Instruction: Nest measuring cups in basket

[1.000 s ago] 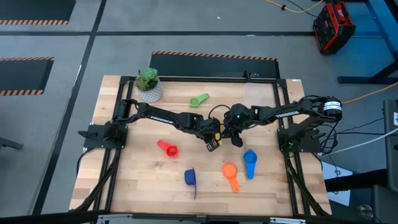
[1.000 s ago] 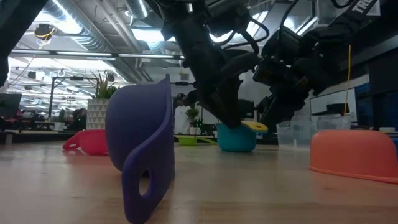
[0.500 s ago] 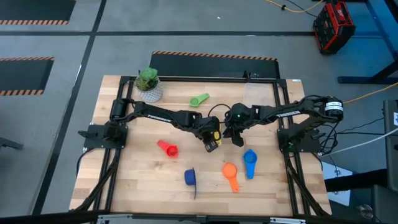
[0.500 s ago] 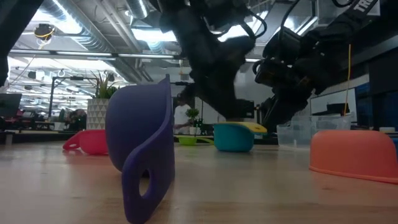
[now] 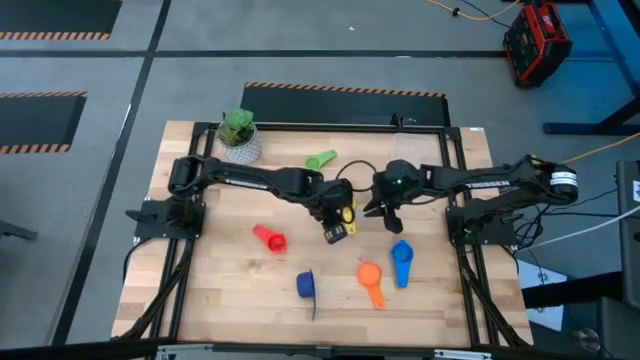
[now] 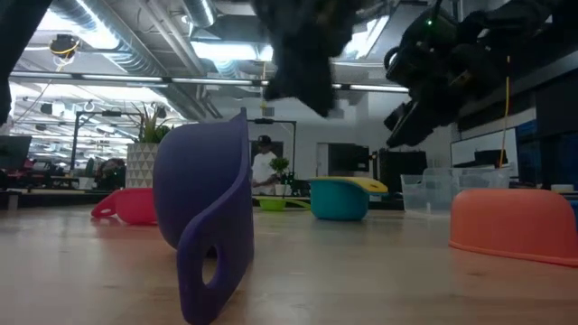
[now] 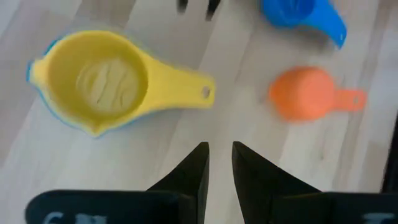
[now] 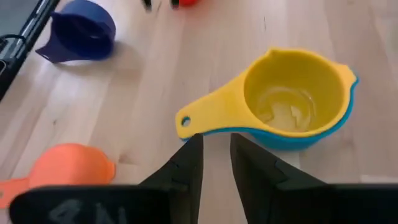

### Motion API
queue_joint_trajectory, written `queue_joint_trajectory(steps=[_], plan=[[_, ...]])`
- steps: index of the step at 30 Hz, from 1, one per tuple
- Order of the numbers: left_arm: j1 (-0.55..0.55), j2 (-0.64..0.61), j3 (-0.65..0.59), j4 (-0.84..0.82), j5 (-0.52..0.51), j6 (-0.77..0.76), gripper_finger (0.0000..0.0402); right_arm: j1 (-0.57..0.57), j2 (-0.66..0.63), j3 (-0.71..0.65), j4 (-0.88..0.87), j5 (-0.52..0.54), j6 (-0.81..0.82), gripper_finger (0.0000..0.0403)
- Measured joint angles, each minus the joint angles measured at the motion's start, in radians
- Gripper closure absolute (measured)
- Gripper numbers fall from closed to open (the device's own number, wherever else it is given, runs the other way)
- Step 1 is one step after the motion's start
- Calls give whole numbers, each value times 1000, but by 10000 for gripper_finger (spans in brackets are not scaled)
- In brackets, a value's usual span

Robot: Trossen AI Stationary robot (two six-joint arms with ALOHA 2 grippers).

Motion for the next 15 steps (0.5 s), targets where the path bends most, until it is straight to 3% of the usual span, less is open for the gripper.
queue_joint_trajectory(steps=[4,9,15], plan=[[-26,-72,-1,-83,-32,41,337,6,-13,0,43,-1,7,317],[-107,-197,-23,-173,-171,72,337,11,-20,1,76,-4,2,317],[-246,-356,-205,-105,-348,-9,337,12,-23,0,132,0,49,317]])
